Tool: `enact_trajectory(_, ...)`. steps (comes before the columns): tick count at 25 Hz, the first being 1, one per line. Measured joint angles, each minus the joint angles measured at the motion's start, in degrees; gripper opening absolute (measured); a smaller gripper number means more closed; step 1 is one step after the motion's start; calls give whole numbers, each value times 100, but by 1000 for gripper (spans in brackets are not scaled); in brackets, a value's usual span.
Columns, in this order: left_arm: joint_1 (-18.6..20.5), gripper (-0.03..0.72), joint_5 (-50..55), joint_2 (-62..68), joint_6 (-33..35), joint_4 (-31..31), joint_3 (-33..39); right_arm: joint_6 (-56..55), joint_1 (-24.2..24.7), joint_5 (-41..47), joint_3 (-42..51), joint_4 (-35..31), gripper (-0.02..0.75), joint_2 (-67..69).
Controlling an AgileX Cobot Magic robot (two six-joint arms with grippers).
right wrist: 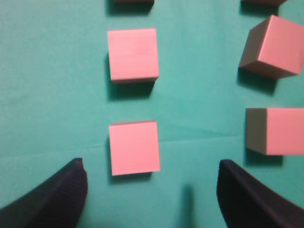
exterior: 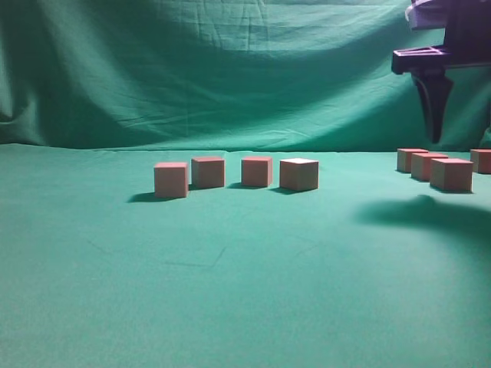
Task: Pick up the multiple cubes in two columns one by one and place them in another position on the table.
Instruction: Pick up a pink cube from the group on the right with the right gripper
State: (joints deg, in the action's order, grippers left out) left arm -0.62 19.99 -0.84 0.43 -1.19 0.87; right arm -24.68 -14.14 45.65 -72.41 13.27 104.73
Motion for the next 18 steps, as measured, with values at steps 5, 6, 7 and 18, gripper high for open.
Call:
enact_trajectory(5, 0, 0, 0, 0, 0, 0, 0, 98, 47, -343, -57, -11, 503, 272)
enact_trajectory(6, 0, 0, 0, 0, 0, 0, 0, 124, 47, -369, -78, -11, 503, 353)
enact_trajectory(7, 0, 0, 0, 0, 0, 0, 0, 148, 47, -381, -126, -25, 503, 440)
enact_trajectory(18, 0, 0, 0, 0, 0, 0, 0, 295, 47, -382, -451, -96, 503, 876)
